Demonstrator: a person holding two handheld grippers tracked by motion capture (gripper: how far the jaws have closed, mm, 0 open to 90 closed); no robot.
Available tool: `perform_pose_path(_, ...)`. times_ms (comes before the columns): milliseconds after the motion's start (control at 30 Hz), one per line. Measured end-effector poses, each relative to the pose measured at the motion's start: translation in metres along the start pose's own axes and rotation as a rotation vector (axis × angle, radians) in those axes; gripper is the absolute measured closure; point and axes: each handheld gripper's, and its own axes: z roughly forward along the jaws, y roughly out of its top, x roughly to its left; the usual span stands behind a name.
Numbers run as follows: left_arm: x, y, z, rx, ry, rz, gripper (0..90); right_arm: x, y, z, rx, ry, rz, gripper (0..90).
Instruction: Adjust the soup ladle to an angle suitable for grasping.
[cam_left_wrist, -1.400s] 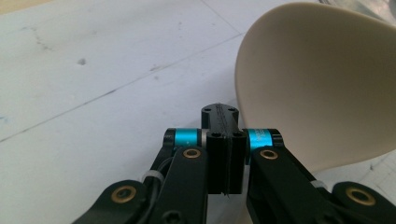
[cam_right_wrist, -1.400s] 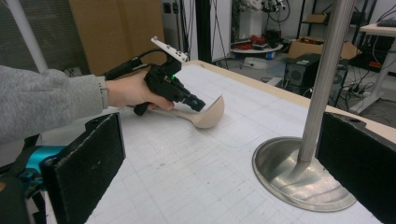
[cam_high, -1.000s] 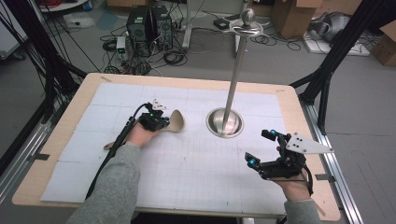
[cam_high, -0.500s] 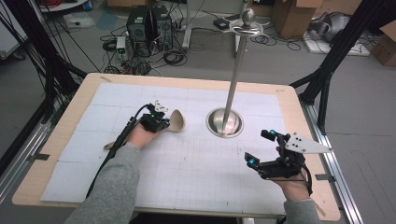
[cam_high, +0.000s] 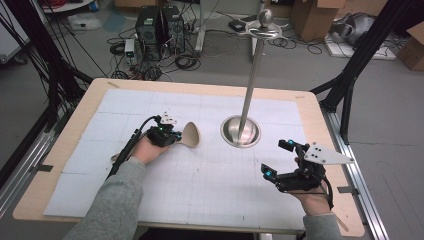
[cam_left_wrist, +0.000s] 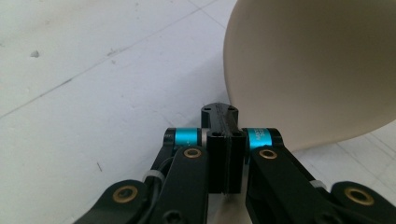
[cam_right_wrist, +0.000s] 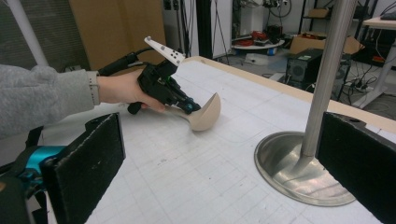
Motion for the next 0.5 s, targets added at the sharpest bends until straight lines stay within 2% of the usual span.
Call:
perform_pose_path(33,-0.001,-0.001,-0.001,-0.002,-0.003,0.000,90.0,0.000,0.000,0.000,0.003,0.001,0.005,0.1)
perform_pose_path(133,0.000,-0.006,-0.004,-0.017,-0.045,-0.051,90.0,0.001,0.000,0.000,0.000,-0.001,0.002,0.1)
perform_pose_path(233,-0.001,-0.009,-0.006,-0.026,-0.062,-0.065,90.0,0.001,0.000,0.000,0.003,-0.001,0.002,0.1)
perform_pose_path(500,-0.011,-0.012,-0.014,0.001,-0.098,-0.019,90.0,0.001,0.000,0.000,0.002,0.002,-0.005,0.1)
